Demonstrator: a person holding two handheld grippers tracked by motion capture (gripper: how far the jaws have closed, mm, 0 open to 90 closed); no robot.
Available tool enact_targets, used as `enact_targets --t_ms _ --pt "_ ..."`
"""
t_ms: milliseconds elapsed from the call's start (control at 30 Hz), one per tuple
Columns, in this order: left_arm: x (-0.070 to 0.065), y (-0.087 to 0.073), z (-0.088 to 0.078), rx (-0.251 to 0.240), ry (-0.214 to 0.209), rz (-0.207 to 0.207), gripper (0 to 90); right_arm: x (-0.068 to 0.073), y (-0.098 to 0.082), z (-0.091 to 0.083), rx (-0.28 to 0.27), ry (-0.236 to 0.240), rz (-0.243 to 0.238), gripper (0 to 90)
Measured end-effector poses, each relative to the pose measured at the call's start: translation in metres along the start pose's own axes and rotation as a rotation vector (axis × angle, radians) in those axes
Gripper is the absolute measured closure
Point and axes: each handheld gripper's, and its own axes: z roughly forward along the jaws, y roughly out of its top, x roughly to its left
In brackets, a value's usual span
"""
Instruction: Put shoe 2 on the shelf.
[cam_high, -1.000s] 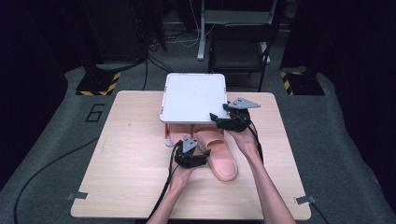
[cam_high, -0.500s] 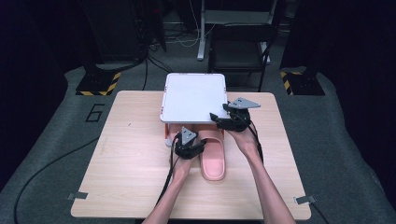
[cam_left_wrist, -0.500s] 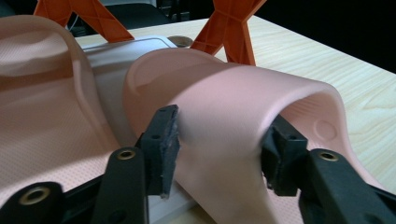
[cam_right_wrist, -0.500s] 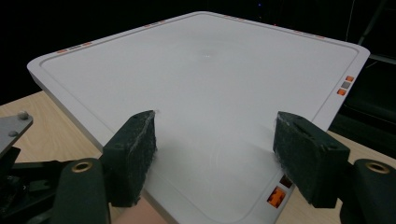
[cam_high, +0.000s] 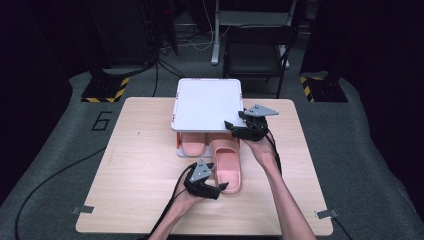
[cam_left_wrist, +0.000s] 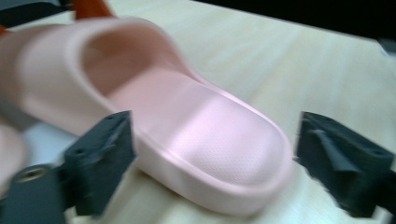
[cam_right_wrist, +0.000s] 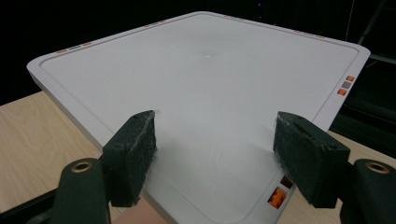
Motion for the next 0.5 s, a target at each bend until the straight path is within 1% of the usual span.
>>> enact_targets --t_ms 33,67,100,133,167,200,267,300,333,367,400,467,500 --pt "-0.003 -0.001 0.002 0.015 0.005 0.025 3.0 0.001 0.000 0.000 -0.001 -0.001 0.005 29.4" --pt "-0.005 -0.003 0.005 0.033 0.015 0.050 3.0 0.001 0.000 0.000 -0.001 -0.001 0.005 29.4" --pt "-0.007 -0.004 0.008 0.049 0.018 0.062 1.5 0.001 0.000 0.000 0.000 -0.002 0.005 29.4" --pt "-0.008 -0.005 0.011 0.063 0.014 0.063 0.5 0.000 0.000 0.000 0.000 0.002 0.001 29.5" --pt "-0.010 -0.005 0.013 0.076 0.017 0.077 0.6 0.000 0.000 0.000 0.000 0.004 0.000 29.7" --pt "-0.013 -0.006 0.015 0.089 0.024 0.096 0.6 0.000 0.000 0.000 -0.002 0.003 0.001 29.7" --pt "-0.015 -0.006 0.020 0.131 0.045 0.130 0.6 0.000 0.000 0.000 -0.002 0.004 0.002 29.8" --pt "-0.016 -0.006 0.023 0.145 0.049 0.139 0.6 0.000 0.000 0.000 -0.002 0.006 0.001 29.8" --pt "-0.017 -0.007 0.026 0.160 0.065 0.141 0.7 0.000 0.000 0.000 -0.003 0.005 0.001 29.8" --pt "-0.016 -0.007 0.027 0.168 0.077 0.163 1.0 0.000 0.000 0.000 -0.002 0.004 0.001 30.1" --pt "-0.017 -0.007 0.027 0.168 0.091 0.149 2.5 0.000 0.000 0.000 -0.002 0.005 0.004 30.1" --pt "-0.014 -0.006 0.028 0.150 0.109 0.144 2.9 0.000 0.000 0.000 0.000 0.006 0.003 30.1" --pt "-0.012 -0.005 0.028 0.140 0.117 0.148 4.1 0.000 0.000 0.000 0.000 0.006 0.004 30.2"
